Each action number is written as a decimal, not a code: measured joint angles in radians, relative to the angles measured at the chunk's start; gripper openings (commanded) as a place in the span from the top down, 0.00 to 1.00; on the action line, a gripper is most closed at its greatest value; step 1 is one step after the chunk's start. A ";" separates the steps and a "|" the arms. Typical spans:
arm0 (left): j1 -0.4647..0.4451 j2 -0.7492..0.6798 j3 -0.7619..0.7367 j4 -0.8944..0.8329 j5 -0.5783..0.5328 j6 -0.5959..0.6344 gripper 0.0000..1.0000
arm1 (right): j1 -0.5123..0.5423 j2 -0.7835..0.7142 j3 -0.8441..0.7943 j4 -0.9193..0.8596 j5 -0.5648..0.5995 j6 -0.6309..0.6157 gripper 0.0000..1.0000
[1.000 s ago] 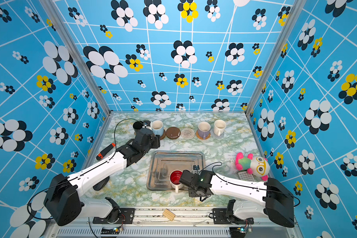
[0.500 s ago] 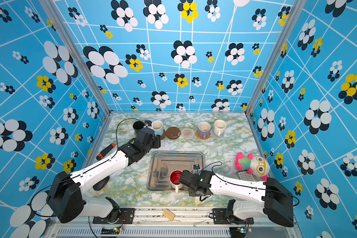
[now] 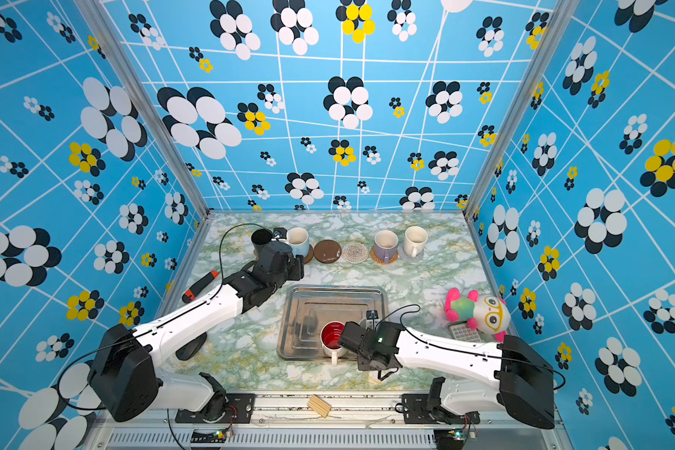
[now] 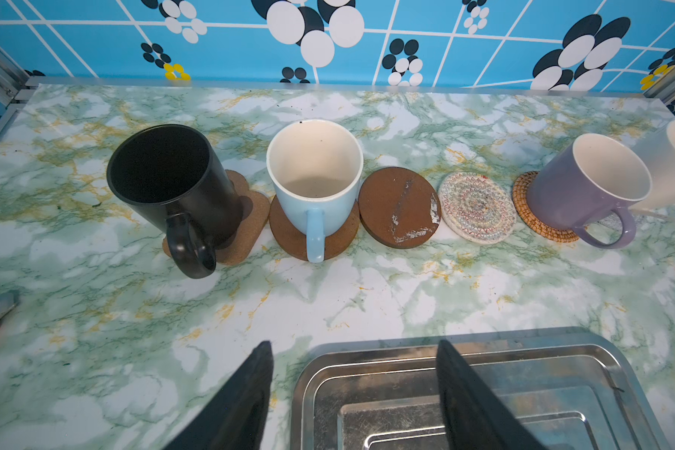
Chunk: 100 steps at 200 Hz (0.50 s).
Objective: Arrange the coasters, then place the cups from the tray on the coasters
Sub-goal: 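Close the right gripper on the speckled white mug's rim, then lift the speckled mug with the right gripper off the tray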
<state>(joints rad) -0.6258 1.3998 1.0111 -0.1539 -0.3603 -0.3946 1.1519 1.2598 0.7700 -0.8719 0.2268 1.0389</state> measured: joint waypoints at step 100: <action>0.000 0.000 0.000 -0.004 0.000 0.000 0.33 | -0.037 -0.040 0.074 -0.062 0.044 -0.062 1.00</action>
<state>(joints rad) -0.6258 1.3998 1.0115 -0.1577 -0.3603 -0.3946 1.1149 1.2198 0.8444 -0.9337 0.2710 0.9768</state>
